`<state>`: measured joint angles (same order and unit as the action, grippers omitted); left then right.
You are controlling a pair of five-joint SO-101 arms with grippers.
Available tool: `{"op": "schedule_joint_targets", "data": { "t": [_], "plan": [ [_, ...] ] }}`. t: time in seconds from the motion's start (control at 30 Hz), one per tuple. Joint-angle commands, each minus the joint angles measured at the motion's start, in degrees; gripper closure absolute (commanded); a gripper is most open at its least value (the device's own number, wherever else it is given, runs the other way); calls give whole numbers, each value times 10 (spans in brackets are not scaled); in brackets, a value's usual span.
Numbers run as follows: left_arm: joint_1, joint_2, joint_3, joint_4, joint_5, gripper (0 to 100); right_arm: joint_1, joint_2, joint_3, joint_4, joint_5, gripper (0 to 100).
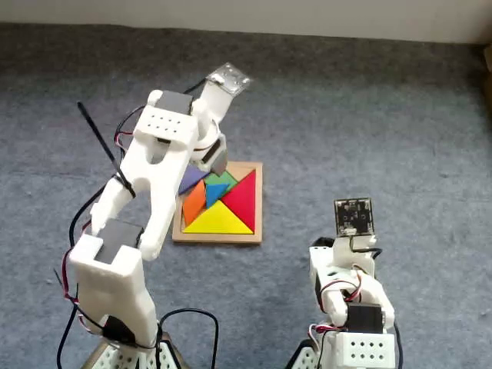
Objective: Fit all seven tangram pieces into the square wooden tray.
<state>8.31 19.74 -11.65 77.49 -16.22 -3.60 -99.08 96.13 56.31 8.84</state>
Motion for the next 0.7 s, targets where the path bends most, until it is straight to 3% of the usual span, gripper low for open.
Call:
{"op": "schedule_joint_targets", "data": {
  "t": [0.0, 0.47, 0.67],
  "plan": [
    [-4, -45, -7, 11, 5, 765, 7, -8, 84, -1, -4, 993],
    [7, -45, 144, -61, 4, 765, 7, -8, 84, -1, -4, 993],
    [-20, -49, 218, -105, 3, 765, 7, -8, 84, -1, -4, 993]
  ]
}}
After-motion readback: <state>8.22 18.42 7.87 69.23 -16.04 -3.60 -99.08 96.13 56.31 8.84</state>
